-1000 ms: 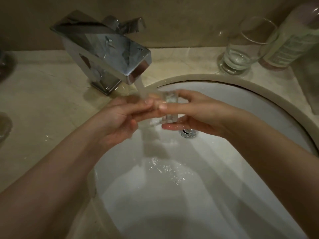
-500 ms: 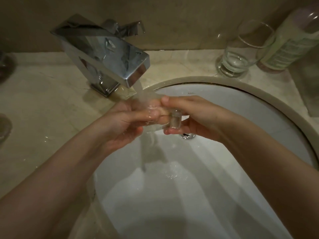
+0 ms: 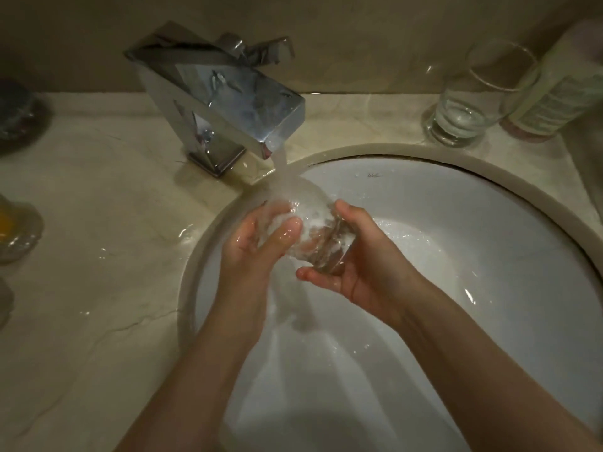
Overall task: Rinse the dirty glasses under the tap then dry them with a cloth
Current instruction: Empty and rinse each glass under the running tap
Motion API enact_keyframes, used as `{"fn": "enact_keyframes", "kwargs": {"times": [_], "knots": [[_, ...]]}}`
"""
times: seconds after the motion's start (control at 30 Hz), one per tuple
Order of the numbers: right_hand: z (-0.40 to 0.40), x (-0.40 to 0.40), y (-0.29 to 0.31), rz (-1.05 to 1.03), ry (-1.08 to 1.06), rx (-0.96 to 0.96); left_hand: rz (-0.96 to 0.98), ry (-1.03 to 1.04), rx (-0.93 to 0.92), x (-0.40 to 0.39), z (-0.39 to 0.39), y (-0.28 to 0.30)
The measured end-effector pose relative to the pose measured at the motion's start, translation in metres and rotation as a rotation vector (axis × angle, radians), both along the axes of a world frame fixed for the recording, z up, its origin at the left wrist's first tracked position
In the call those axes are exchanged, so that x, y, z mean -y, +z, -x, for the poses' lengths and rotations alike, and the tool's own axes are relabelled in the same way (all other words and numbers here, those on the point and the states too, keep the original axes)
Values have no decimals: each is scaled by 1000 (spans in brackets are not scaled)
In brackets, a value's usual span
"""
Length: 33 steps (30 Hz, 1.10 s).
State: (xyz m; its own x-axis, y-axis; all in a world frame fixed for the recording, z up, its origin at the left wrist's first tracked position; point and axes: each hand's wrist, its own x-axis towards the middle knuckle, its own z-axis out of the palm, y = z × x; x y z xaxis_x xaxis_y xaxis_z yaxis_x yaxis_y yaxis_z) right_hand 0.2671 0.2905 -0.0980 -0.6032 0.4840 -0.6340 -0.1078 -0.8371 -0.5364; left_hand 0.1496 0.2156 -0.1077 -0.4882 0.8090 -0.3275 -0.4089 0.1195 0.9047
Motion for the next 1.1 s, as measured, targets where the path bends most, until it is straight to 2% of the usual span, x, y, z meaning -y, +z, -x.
{"fn": "enact_keyframes", "kwargs": {"times": [0.1,0.17,0.3,0.33,0.4,0.47,0.57,0.63,0.67,0.73,0.8,0.87,0.97,1.0,1.1], "knots": [[10,11,-4,-40,37,19,-16,105,198,-8,-8,2],[14,15,-5,-177,53,93,-16,126,194,-12,-4,1],[13,17,-13,-798,83,304,-19,43,-56,-19,4,7],[13,17,-15,-918,120,315,-6,20,-113,-21,5,8],[15,21,-15,-1014,137,337,20,16,-172,-21,4,7],[19,22,-12,-987,90,282,43,46,-144,-21,3,4],[23,22,-9,-631,32,57,8,75,40,-20,-1,-1],[25,25,-10,-538,21,15,-2,106,65,-22,-5,-2],[25,26,-11,-594,29,61,5,122,32,-23,-7,-2],[25,28,-10,-841,105,200,23,150,-76,-23,-9,-3],[24,31,-12,-986,154,236,43,142,-175,-23,-9,-3],[24,30,-14,-926,119,165,62,112,-148,-21,-5,-6],[28,29,-16,-634,15,-19,50,83,96,-22,-2,-7],[28,29,-15,-609,-6,-29,35,83,135,-22,-2,-8],[24,26,-12,-816,48,132,50,110,-22,-25,-1,-9]]}}
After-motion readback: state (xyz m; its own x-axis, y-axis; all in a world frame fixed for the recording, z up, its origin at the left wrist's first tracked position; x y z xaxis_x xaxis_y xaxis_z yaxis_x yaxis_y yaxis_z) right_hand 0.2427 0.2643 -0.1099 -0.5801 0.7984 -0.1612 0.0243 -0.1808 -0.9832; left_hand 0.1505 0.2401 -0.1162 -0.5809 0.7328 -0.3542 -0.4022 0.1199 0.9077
